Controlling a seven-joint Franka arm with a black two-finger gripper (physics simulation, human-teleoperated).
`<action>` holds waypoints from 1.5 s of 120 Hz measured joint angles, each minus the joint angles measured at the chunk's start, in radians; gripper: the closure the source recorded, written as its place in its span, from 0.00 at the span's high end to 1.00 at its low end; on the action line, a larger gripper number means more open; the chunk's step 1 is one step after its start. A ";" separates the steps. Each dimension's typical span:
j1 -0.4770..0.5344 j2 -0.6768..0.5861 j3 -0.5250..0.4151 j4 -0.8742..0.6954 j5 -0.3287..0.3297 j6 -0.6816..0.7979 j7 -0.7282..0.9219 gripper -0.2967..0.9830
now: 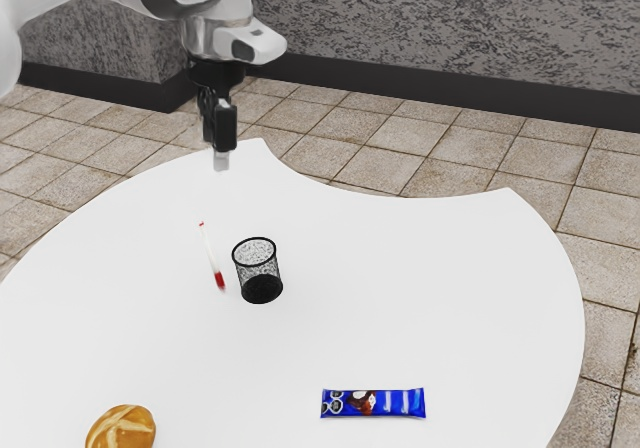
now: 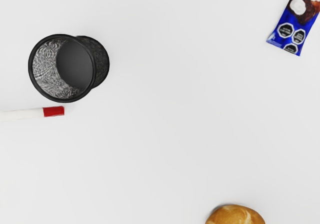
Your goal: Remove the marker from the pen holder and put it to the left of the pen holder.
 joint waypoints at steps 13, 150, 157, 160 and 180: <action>0.009 -0.014 -0.024 0.003 -0.006 0.039 -0.004 0.75; 0.073 0.042 0.006 0.067 0.023 0.081 -0.020 0.77; 0.071 0.041 0.003 0.068 0.032 0.081 -0.023 0.77; 0.071 0.041 0.003 0.068 0.035 0.081 -0.024 0.77; 0.071 0.040 0.002 0.068 0.044 0.081 -0.032 0.77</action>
